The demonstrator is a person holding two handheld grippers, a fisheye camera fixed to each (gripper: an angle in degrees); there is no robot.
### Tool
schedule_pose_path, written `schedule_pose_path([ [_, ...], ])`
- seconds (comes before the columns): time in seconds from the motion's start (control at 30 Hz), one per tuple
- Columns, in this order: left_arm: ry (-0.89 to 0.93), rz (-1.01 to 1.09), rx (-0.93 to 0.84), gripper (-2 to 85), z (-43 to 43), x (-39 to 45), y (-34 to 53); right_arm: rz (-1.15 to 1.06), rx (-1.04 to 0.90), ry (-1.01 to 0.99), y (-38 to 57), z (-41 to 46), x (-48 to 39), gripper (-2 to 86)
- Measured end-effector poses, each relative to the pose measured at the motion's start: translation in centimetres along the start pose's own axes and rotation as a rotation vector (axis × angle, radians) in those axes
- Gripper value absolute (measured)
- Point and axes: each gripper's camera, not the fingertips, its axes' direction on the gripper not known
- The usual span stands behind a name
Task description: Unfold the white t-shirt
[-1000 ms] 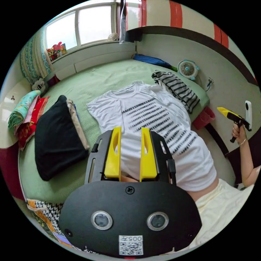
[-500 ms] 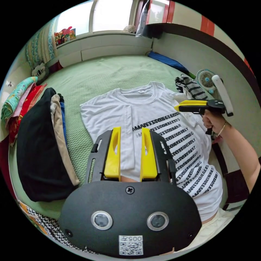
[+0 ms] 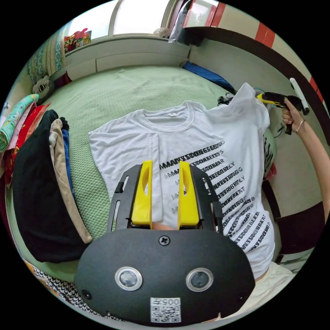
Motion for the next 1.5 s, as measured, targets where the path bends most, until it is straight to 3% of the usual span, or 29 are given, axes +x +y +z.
schedule_pose_path([
  [0.1, -0.02, -0.001, -0.017, 12.9, 0.7, 0.2, -0.2, 0.231, 0.003, -0.091, 1.3, -0.8, 6.2, -1.0],
  [0.17, -0.028, -0.01, -0.036, 13.4, 1.3, 0.1, -0.3, 0.249, 0.051, -0.157, 2.9, -1.4, 7.7, -0.9],
  [0.4, -0.046, -0.078, -0.107, 9.0, 3.9, -1.0, -0.5, -0.072, -0.049, -0.26, 10.4, -0.3, 2.4, -0.8],
  [0.57, -0.088, -0.085, -0.122, 2.0, 3.0, -1.4, -0.5, -0.135, -0.11, -0.379, 14.4, 1.1, -0.6, -0.8],
  [0.7, -0.149, -0.153, -0.002, 0.9, -1.4, -2.9, 0.5, -0.2, -0.129, -0.378, 16.3, 1.2, -2.3, -0.9],
  [0.87, -0.375, -0.494, 0.132, 0.0, -8.6, -11.0, 6.3, -0.243, -0.118, -0.387, 17.9, 0.7, -3.4, -0.9],
  [0.93, -0.357, -0.618, 0.146, -0.4, -9.8, -13.8, 8.7, -0.244, -0.123, -0.382, 18.6, 1.0, -3.7, -0.9],
  [1.03, -0.315, -0.706, 0.319, -0.6, -12.5, -16.0, 12.3, -0.235, -0.153, -0.383, 20.0, 1.7, -4.4, -0.9],
  [1.2, -0.268, -0.582, 0.381, -0.7, -13.8, -14.7, 13.4, -0.214, -0.11, -0.367, 23.2, -0.5, -6.3, -0.8],
  [1.33, -0.147, -0.432, 0.145, -0.7, -12.7, -10.4, 11.5, -0.179, -0.052, -0.279, 26.3, -4.2, -8.5, -0.1],
  [1.5, -0.004, -0.306, 0.051, -0.6, -14.7, -1.9, 12.6, -0.123, -0.071, -0.127, 31.3, -6.8, -11.9, -0.9],
])
